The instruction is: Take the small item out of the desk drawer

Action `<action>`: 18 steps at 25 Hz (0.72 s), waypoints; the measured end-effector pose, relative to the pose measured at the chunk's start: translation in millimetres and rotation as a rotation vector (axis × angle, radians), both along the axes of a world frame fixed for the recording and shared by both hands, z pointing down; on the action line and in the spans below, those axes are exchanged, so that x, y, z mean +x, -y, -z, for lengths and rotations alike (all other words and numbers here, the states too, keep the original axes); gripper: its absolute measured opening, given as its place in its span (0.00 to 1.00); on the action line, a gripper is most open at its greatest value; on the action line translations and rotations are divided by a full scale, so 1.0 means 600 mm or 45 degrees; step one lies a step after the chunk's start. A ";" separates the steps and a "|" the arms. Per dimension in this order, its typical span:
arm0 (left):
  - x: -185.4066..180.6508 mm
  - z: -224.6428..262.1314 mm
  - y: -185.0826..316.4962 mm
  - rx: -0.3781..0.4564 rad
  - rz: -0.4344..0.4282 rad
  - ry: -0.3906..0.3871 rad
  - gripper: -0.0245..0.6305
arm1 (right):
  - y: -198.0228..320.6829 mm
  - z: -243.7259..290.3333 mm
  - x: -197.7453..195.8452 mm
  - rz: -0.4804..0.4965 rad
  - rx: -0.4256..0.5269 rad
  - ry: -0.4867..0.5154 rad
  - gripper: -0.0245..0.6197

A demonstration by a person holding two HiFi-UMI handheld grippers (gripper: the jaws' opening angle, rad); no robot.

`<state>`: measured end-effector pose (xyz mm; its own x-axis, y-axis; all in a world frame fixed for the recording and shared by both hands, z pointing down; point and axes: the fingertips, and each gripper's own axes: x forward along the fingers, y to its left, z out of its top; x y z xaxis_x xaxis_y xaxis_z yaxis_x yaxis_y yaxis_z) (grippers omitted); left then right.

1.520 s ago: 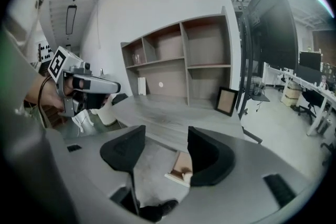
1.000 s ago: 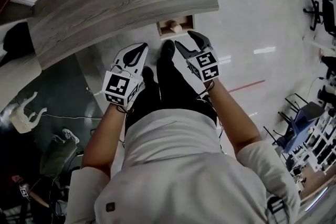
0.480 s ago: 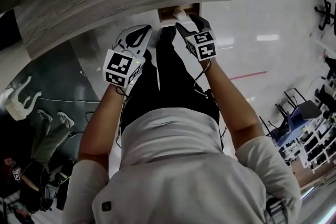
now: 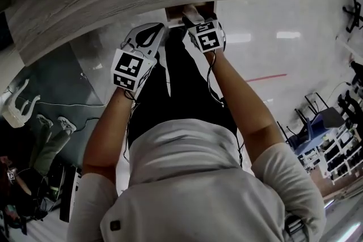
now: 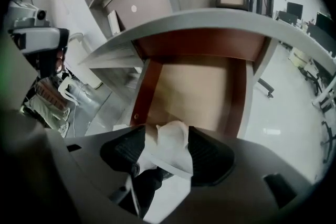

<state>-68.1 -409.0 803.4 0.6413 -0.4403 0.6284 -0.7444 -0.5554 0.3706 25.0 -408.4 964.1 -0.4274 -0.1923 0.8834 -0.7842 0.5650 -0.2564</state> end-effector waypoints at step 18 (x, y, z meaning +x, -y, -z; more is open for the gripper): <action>0.019 -0.016 -0.016 -0.022 0.043 0.009 0.05 | 0.002 -0.054 0.028 0.111 -0.049 -0.203 0.32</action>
